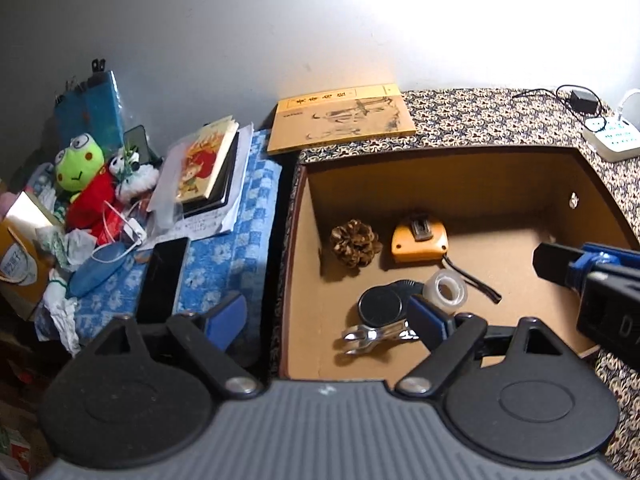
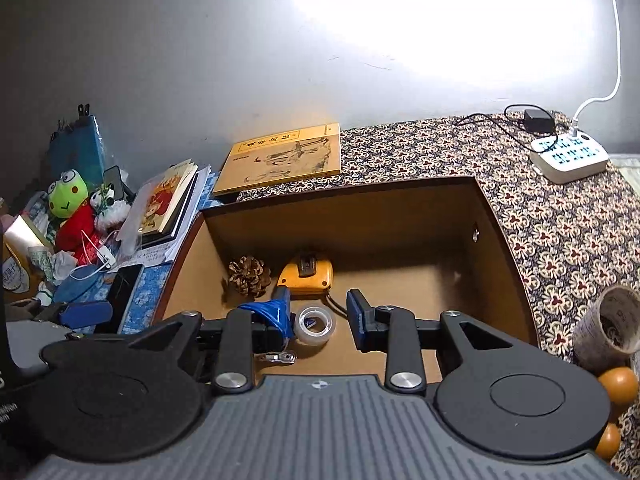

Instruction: Organize rigid objects

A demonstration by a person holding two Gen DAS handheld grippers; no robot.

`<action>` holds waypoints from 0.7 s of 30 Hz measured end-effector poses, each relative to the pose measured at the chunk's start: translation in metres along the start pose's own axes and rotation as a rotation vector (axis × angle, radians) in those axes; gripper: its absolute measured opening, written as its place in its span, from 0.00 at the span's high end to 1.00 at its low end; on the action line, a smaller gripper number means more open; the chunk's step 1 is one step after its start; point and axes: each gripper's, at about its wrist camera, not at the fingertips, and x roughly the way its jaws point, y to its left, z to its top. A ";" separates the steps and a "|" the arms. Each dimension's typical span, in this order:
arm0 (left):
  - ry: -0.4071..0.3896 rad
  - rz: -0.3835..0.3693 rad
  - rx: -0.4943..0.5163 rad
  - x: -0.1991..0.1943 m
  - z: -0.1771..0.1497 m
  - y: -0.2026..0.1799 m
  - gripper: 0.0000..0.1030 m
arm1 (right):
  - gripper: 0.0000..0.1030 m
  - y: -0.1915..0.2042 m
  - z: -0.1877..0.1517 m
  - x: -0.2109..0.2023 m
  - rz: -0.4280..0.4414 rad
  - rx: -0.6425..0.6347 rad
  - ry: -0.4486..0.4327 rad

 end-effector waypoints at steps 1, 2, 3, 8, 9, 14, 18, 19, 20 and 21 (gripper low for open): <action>0.000 -0.001 -0.003 0.001 0.001 0.000 0.14 | 0.87 0.000 0.000 0.002 -0.008 -0.009 -0.003; -0.002 0.000 -0.006 0.002 0.001 0.000 0.14 | 0.87 -0.002 0.001 0.004 -0.011 -0.013 -0.004; -0.005 0.003 -0.011 0.003 0.002 0.000 0.14 | 0.87 -0.003 0.002 0.005 -0.010 -0.011 -0.002; -0.013 -0.002 -0.036 0.010 0.005 0.001 0.14 | 0.86 -0.008 0.003 0.013 -0.016 0.001 -0.008; -0.009 -0.004 -0.039 0.013 0.005 0.000 0.14 | 0.86 -0.009 0.003 0.015 -0.020 -0.001 -0.006; 0.003 -0.008 -0.040 0.021 0.006 -0.003 0.14 | 0.86 -0.012 0.002 0.024 -0.028 -0.003 0.012; 0.005 -0.010 -0.038 0.026 0.005 -0.005 0.14 | 0.86 -0.013 0.002 0.030 -0.032 -0.010 0.018; 0.006 -0.013 -0.037 0.027 0.004 -0.005 0.14 | 0.86 -0.013 0.002 0.032 -0.031 -0.011 0.021; 0.011 -0.018 -0.035 0.029 0.004 -0.005 0.14 | 0.86 -0.013 0.002 0.034 -0.029 -0.011 0.025; 0.016 -0.022 -0.031 0.031 0.003 -0.005 0.14 | 0.86 -0.014 0.001 0.035 -0.025 -0.010 0.028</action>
